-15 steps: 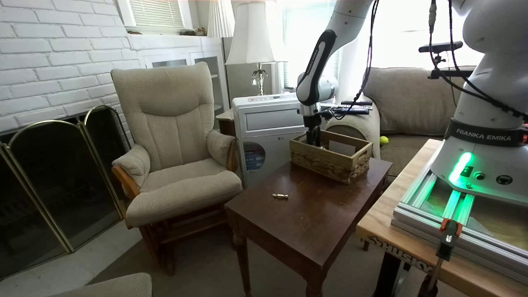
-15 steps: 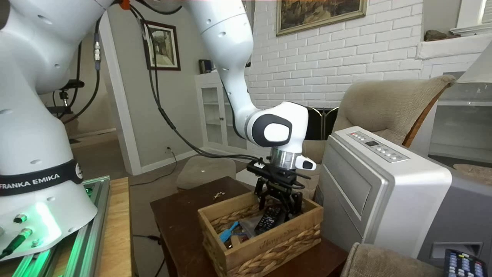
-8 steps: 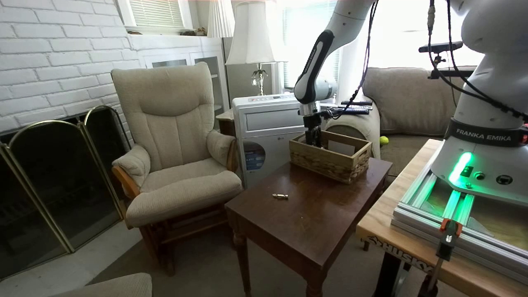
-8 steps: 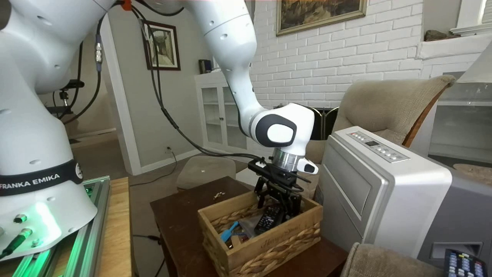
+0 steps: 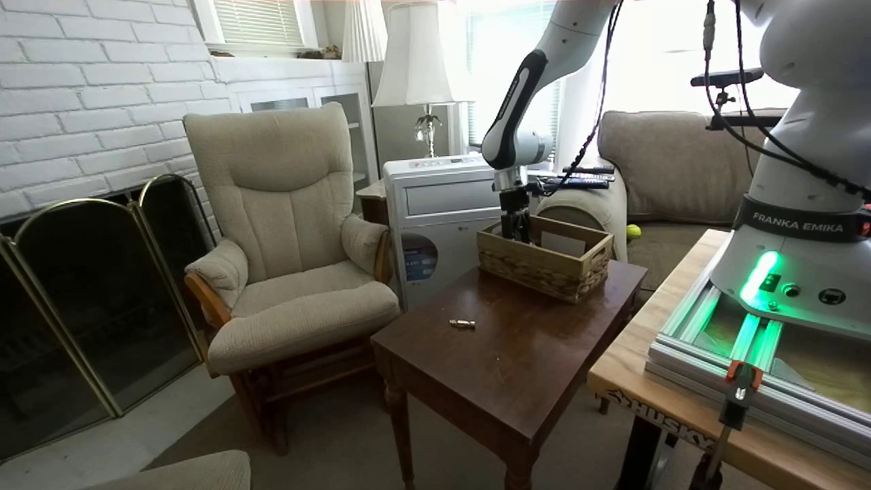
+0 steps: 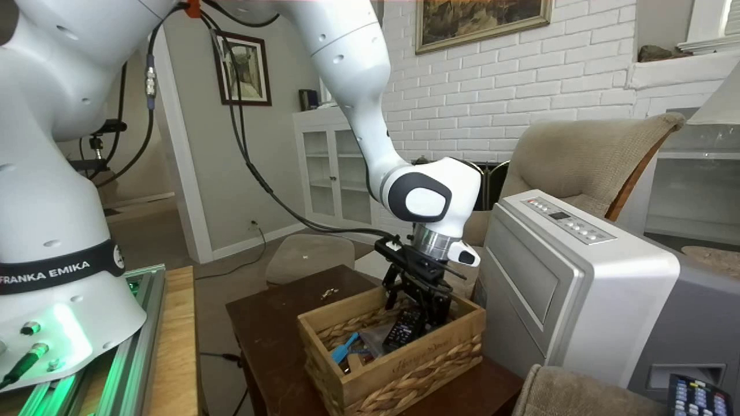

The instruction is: Turn off the device and put the remote on the couch

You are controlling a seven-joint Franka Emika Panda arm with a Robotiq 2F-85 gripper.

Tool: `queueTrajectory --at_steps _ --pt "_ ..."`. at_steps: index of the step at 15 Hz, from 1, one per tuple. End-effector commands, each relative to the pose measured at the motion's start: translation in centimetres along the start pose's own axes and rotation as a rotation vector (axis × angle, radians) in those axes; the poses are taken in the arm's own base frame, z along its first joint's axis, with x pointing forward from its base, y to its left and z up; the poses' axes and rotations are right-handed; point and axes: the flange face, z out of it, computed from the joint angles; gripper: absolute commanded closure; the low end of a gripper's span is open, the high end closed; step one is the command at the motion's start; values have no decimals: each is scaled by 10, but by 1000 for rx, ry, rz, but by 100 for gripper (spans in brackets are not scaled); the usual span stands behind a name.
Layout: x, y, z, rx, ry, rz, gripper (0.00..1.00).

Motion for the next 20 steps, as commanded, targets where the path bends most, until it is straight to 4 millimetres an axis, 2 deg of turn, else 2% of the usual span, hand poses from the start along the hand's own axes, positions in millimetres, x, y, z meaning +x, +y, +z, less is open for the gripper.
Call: queueTrajectory --at_steps 1,6,7,9,14,15,16,17,20 --pt "8 6 9 55 12 -11 0" --pt "9 6 13 44 27 -10 0" --pt "9 6 14 40 31 -9 25" --pt "9 7 12 34 39 -7 33" --pt "9 10 15 10 58 -3 69" --pt "8 10 12 2 67 -3 27" --pt "9 10 11 -2 72 -3 30" --pt "9 10 12 -4 74 -3 28" --pt "9 7 15 -13 82 -7 10"
